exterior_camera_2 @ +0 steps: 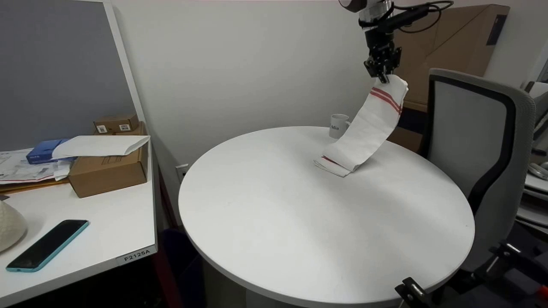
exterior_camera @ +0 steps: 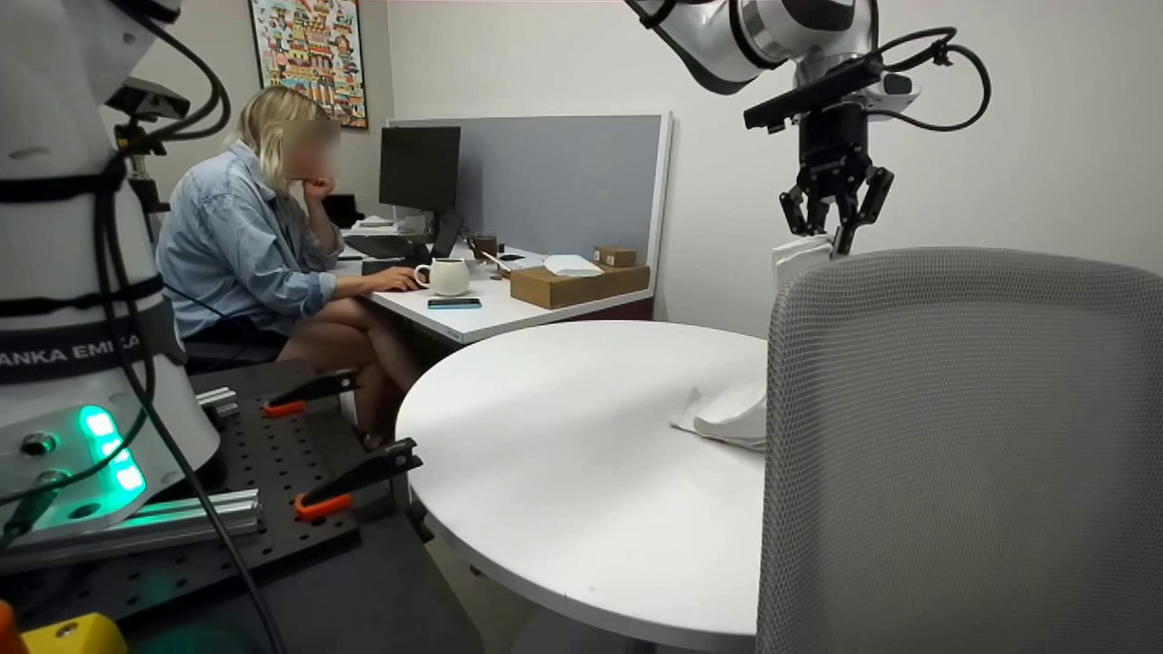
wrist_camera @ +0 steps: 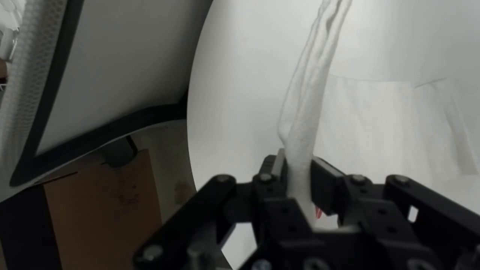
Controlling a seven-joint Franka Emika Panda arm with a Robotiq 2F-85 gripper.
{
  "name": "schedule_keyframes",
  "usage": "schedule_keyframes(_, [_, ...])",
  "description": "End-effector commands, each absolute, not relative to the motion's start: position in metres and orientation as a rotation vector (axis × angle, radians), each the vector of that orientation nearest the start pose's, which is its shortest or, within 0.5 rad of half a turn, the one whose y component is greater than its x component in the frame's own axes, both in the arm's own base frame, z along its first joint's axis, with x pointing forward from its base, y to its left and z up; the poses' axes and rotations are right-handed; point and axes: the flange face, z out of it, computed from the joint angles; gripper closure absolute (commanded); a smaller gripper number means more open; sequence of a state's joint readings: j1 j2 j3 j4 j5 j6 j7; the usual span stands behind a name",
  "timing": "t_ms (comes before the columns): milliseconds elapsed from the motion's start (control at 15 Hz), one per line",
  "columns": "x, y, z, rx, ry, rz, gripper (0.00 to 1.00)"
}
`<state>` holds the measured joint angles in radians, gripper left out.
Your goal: Fold the towel three times over
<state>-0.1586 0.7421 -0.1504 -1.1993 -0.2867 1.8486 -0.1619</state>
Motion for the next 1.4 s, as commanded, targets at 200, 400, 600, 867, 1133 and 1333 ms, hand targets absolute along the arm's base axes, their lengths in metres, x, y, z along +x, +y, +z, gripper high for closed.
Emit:
schedule_keyframes(200, [0.72, -0.148, 0.374, -3.529, -0.257, 0.161, 0.97])
schedule_keyframes(400, [0.725, -0.106, 0.392, -3.549, -0.383, 0.09, 0.97])
schedule_keyframes(600, [0.721, -0.084, 0.382, -3.522, -0.384, 0.12, 0.97])
schedule_keyframes(867, [0.709, -0.091, 0.337, -3.487, -0.273, 0.27, 0.97])
schedule_keyframes(1133, [0.704, -0.115, 0.294, -3.506, -0.176, 0.38, 0.97])
schedule_keyframes(1333, [0.707, -0.134, 0.274, -3.541, -0.18, 0.414, 0.97])
